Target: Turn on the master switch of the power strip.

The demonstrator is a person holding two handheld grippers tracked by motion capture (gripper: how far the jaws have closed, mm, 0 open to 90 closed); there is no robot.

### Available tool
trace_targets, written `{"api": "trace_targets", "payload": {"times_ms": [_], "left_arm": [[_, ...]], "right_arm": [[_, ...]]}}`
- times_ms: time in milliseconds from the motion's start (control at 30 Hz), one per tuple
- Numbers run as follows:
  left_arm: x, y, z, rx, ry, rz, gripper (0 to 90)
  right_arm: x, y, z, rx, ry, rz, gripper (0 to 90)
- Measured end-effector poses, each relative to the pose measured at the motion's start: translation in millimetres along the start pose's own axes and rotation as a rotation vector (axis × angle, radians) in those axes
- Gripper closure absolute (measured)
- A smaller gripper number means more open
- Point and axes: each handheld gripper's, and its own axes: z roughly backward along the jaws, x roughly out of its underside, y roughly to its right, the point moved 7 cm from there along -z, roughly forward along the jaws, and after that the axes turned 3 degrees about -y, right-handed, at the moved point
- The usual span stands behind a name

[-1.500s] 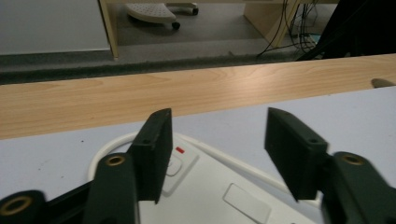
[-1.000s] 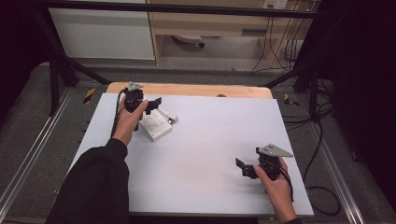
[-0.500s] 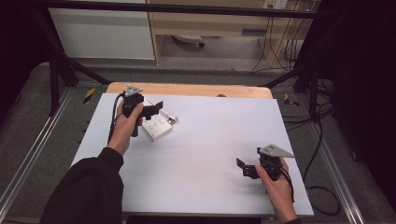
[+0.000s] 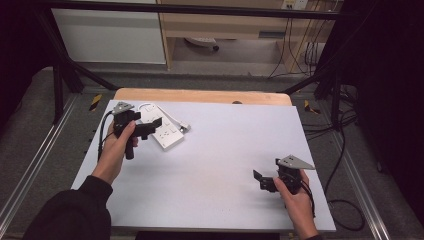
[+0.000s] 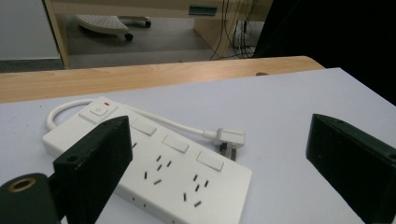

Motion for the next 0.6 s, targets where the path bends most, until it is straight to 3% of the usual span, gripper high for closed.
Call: {"api": "trace_targets", "payload": {"times_ms": [200, 600], "left_arm": [[6.1, -1.8, 23.3, 0.004, 0.011, 0.011, 7.0], [15.9, -3.4, 61.5, 0.008, 0.02, -0.011, 6.4]], "right_arm": [[0.2, -4.2, -3.7, -0.01, -0.015, 0.013, 2.4], [-0.7, -5.5, -3.5, -0.016, -0.008, 0.022, 2.4]]}}
